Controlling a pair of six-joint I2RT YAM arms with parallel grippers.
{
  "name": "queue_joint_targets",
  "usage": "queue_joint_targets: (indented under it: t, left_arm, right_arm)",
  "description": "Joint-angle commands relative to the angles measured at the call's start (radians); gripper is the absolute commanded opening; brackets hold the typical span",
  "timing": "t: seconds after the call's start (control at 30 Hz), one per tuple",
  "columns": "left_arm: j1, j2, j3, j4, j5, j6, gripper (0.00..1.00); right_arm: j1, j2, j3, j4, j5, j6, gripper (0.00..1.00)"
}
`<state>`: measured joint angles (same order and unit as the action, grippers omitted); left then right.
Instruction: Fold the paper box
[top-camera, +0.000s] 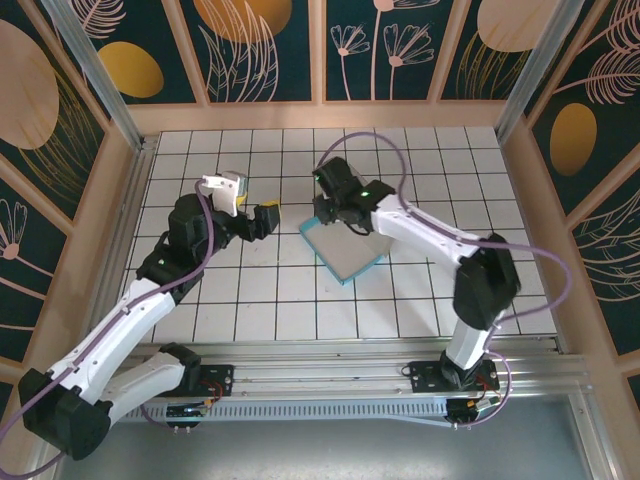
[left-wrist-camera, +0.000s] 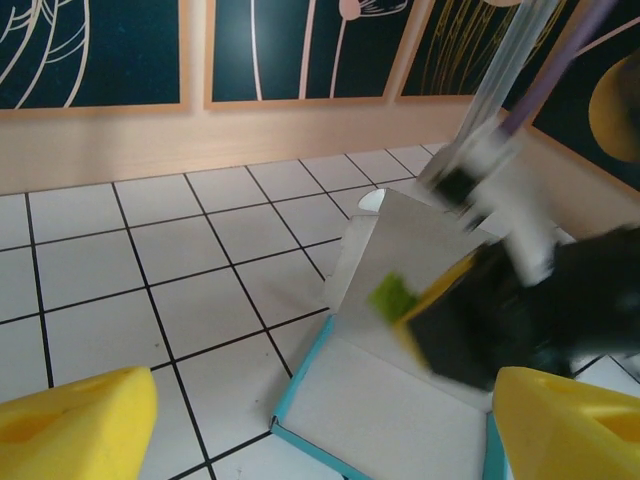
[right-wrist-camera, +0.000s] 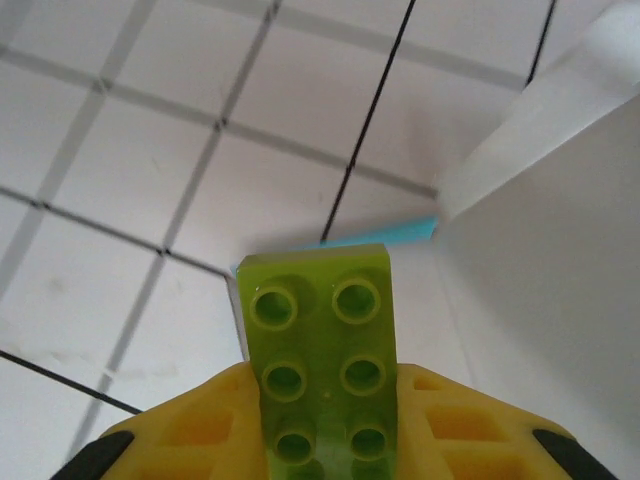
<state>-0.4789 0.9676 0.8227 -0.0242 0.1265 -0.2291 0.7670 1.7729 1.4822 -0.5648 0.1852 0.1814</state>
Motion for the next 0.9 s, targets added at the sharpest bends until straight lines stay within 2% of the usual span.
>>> queue_joint_targets:
  t: [0.0,0.23,0.37,0.47,0.57,0.67,0.77,0.87]
  left_arm:
    - [0.001,-0.031,-0.017,0.041,0.030,0.012,0.87]
    - [0.000,-0.021,-0.026,0.062,0.033,0.016,0.88]
    - [0.000,0.004,-0.021,0.067,0.045,0.002,0.88]
    - [0.000,0.011,-0.023,0.066,0.038,-0.001,0.89]
    - [0.000,0.018,-0.024,0.058,0.004,-0.002,0.89]
    - [0.000,0.042,-0.016,0.035,-0.043,-0.010,0.89]
    - [0.000,0.074,0.006,0.005,-0.059,-0.025,0.89]
    - [0.000,0.093,0.019,-0.008,-0.060,-0.036,0.88]
  right_arm:
    - [0.002,0.044,-0.027,-0.069,-0.026,-0.068,0.28]
    - [0.001,0.121,-0.164,0.001,0.063,-0.107,0.29]
    - [-0.006,0.161,-0.187,0.056,0.066,-0.106,0.30]
    - [-0.009,0.183,-0.186,0.087,0.055,-0.103,0.40]
    - [-0.005,0.169,-0.176,0.097,0.056,-0.097,0.58]
    - [-0.002,0.099,-0.172,0.087,0.053,-0.053,0.63]
    - [0.002,-0.027,-0.196,0.055,0.045,0.110,0.64]
    - [0.010,-0.199,-0.282,0.004,0.029,0.446,0.63]
